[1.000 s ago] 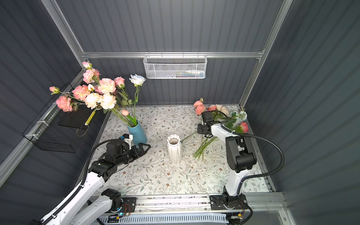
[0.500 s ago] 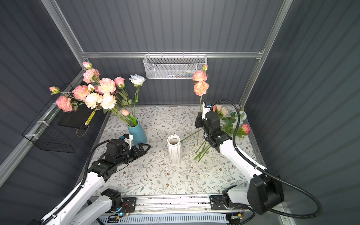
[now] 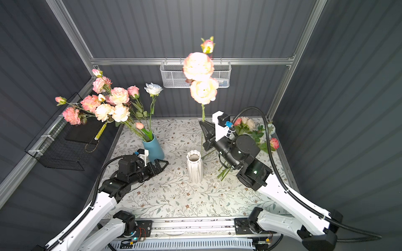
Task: Arrange the flowers into the vase
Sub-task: 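Lift the pink rose spray and carry it over the white vase, then lower the rose stem into the white vase with the right gripper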
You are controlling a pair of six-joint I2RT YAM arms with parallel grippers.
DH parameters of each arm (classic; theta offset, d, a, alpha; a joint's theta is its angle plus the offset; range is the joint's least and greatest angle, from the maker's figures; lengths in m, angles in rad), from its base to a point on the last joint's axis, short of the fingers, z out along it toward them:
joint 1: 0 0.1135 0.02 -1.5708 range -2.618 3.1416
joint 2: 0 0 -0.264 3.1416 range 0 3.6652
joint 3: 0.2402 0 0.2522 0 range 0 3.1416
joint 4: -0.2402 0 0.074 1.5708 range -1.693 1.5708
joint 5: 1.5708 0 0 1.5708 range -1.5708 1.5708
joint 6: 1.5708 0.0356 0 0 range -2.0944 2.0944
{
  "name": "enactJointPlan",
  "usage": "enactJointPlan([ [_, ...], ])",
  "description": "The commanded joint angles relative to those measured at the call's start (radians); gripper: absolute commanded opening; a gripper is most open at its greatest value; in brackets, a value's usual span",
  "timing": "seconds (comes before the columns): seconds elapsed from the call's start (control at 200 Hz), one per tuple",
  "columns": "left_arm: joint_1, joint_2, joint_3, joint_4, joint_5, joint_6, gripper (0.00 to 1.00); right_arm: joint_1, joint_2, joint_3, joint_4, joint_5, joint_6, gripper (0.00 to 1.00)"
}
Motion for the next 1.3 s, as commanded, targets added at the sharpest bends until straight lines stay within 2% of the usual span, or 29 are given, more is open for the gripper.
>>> enactJointPlan([
  [0.0, -0.006, -0.011, 0.010, 0.008, 0.022, -0.013, 1.00, 0.016, 0.091, 0.049, 0.048, -0.027, -0.053, 0.00],
  [0.115, -0.006, -0.025, 0.010, -0.008, 0.020, -0.013, 1.00, 0.016, 0.150, 0.047, 0.091, -0.011, -0.058, 0.00],
  [0.265, -0.006, -0.041, 0.009, -0.011, 0.022, -0.021, 1.00, 0.018, 0.149, -0.041, 0.140, 0.017, -0.028, 0.00],
  [0.48, -0.006, -0.028, -0.003, 0.038, 0.033, -0.044, 1.00, 0.018, 0.112, -0.193, 0.161, 0.060, 0.092, 0.00],
  [0.495, -0.006, -0.027, -0.004, 0.041, 0.059, -0.045, 1.00, 0.018, 0.108, -0.205, 0.160, 0.063, 0.103, 0.00],
  [0.675, -0.008, -0.022, -0.027, 0.058, 0.068, -0.052, 1.00, 0.018, 0.082, -0.293, 0.127, 0.081, 0.194, 0.10],
  [0.875, -0.013, -0.025, -0.040, 0.070, 0.069, -0.059, 1.00, 0.017, 0.060, -0.352, 0.096, 0.081, 0.270, 0.28],
  [1.131, -0.048, -0.033, -0.052, 0.087, 0.047, -0.068, 1.00, 0.018, -0.063, -0.384, 0.015, 0.074, 0.323, 0.53],
  [1.226, -0.073, -0.031, -0.058, 0.103, 0.047, -0.077, 1.00, 0.017, -0.130, -0.424, -0.005, 0.079, 0.344, 0.55],
  [1.296, -0.102, -0.022, -0.065, 0.124, 0.000, -0.079, 1.00, 0.018, -0.188, -0.466, -0.017, 0.101, 0.360, 0.56],
])
